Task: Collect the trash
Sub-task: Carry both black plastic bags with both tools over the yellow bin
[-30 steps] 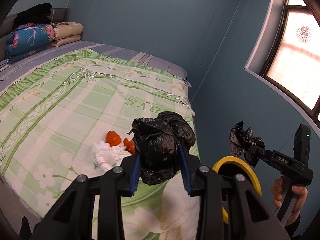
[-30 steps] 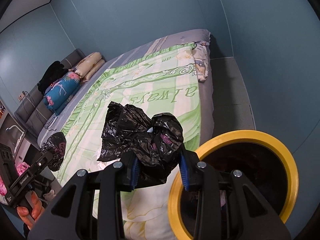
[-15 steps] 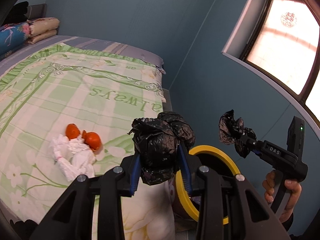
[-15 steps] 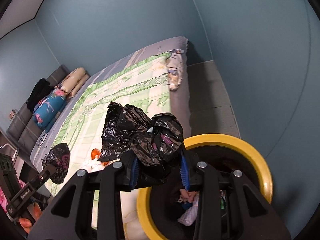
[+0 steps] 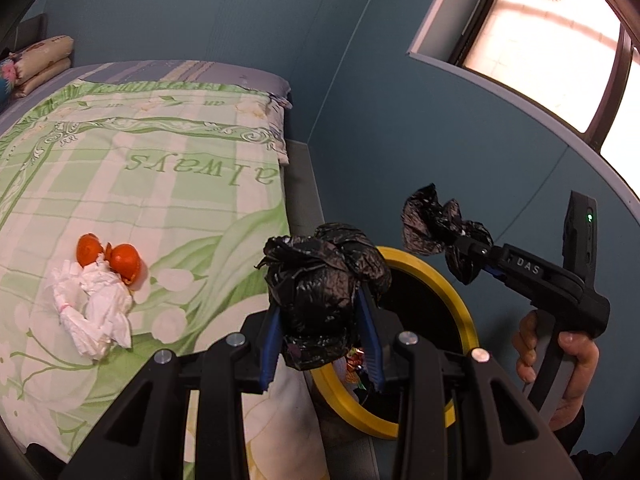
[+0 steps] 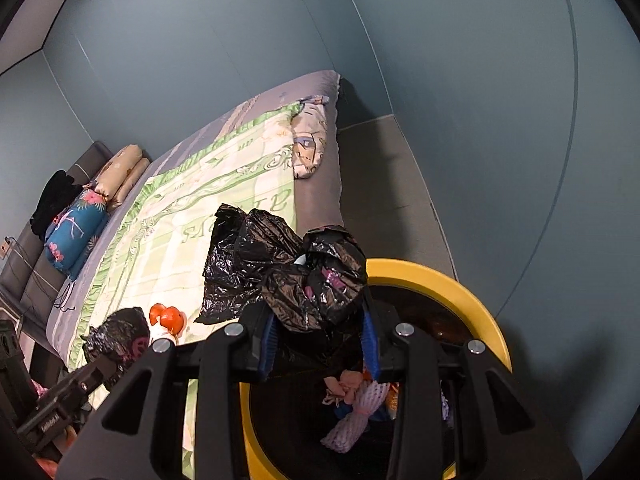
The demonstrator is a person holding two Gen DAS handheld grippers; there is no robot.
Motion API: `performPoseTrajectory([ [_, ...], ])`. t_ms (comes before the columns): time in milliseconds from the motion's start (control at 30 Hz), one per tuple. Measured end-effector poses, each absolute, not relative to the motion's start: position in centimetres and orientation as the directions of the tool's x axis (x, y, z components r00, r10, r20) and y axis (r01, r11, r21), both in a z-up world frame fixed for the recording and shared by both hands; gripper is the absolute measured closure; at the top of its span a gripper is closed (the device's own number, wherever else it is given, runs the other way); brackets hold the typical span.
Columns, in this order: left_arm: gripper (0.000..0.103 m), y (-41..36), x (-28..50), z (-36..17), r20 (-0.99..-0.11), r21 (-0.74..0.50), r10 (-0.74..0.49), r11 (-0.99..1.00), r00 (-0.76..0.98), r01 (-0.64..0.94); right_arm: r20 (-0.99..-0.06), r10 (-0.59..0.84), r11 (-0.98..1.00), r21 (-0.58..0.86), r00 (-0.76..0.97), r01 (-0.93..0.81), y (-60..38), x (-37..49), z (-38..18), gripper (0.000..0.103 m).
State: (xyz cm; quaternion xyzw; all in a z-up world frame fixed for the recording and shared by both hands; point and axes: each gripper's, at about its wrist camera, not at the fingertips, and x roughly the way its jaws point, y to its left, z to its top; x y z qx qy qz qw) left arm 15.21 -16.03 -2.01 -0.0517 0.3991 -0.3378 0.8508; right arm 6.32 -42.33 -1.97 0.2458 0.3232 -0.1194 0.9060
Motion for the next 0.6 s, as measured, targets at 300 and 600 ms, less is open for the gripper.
performPoseTrajectory([
  [300, 0.07, -19.0, 14.2, -4.1, -0.69, -0.345, -0.614, 0.744, 0.382, 0.572, -0.678, -0.053, 0.839, 0.368, 0.733, 0.401, -43.1, 6.8, -3.5, 0.069],
  [600, 0.07, -21.6, 13.2, -5.8, -0.721, -0.342, -0.612, 0.722, 0.325, 0.601, -0.713, -0.043, 0.832, 0.362, 0.7, 0.42, -43.8, 7.4, -5.5, 0.067],
])
